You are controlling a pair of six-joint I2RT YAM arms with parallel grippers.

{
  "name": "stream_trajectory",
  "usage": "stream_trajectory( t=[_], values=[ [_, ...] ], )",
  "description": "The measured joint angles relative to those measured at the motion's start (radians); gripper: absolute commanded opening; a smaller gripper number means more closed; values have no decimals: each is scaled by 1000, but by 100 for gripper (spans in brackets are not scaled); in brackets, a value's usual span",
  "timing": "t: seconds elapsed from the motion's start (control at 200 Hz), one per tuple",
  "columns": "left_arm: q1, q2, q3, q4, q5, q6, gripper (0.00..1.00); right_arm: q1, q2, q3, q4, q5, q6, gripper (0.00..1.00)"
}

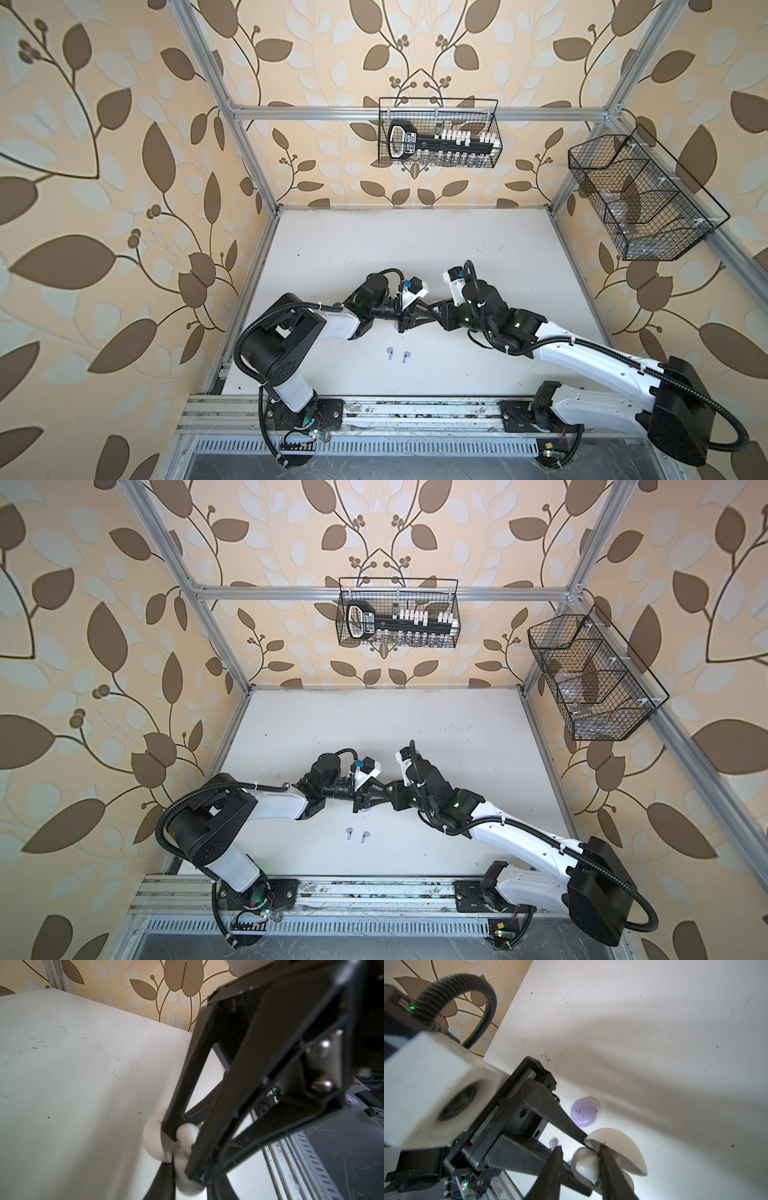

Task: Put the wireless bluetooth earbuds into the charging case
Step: 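Open the right gripper and draw it back from the case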

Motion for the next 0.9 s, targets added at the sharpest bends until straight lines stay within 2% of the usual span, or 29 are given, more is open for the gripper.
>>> stream_trajectory(
  t=[0.35,0.605,0.9],
  values=[
    [0,-14,11,-4,11,13,0,18,-13,61,-106,63,-49,35],
    [-23,-16,11,-24,73,32,0,6,-44,81,-105,136,-64,35],
    [-25,-16,11,-39,71,66,0,-54,-129,81,-109,137,-59,33]
  ],
)
